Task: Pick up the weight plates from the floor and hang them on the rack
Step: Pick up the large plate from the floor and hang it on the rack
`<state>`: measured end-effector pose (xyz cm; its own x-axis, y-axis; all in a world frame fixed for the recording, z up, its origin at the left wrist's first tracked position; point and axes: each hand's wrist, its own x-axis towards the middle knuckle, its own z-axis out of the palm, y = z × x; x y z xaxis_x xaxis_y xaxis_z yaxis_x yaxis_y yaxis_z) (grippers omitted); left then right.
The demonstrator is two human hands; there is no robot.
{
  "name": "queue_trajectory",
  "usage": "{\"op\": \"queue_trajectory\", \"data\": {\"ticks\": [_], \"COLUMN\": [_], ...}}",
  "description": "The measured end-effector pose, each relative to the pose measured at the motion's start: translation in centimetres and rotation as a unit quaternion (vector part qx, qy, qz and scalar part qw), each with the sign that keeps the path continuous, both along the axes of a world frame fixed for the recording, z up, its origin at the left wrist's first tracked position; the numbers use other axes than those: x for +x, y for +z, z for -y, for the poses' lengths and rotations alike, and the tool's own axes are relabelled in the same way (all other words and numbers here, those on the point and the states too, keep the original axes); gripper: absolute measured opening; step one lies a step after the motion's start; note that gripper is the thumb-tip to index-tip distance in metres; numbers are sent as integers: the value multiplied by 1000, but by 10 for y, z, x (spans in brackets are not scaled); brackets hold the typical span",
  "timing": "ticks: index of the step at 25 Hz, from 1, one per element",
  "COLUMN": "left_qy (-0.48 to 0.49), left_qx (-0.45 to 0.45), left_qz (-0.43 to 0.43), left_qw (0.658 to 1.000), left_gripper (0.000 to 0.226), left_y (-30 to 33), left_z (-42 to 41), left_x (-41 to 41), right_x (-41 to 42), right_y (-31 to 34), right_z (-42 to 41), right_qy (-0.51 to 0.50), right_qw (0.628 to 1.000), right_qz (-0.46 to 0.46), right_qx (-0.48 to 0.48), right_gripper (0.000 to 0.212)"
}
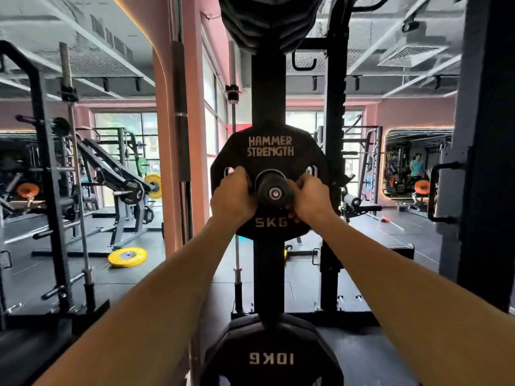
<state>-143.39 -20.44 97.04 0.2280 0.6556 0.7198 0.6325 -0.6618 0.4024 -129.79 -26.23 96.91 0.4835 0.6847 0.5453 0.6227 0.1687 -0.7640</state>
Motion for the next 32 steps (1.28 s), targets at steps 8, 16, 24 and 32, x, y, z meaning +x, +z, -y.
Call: {"op": "queue_trajectory", "data": {"ticks": [8,16,24,32], "left_qy": [-19,-22,-43,-23], "left_qx": [-15,-18,120,101], "left_qz": [-14,18,161,-13], "left_qw": [1000,999,979,995], "left_gripper": [25,30,22,27], "left_y": [-1,102,280,350], "left_z": [-21,32,99,109], "left_x": [7,-34,-62,-48], "right_x": [3,-14,-19,-27], "right_y": [-1,98,284,349], "right_z": [-18,44,108,105], "right_qy": [-33,8,33,6], "right_qw": [999,999,995,983], "right_qz": [16,39,76,181], "right_qx": [-36,-35,63,35], "right_gripper": [29,27,33,31]}}
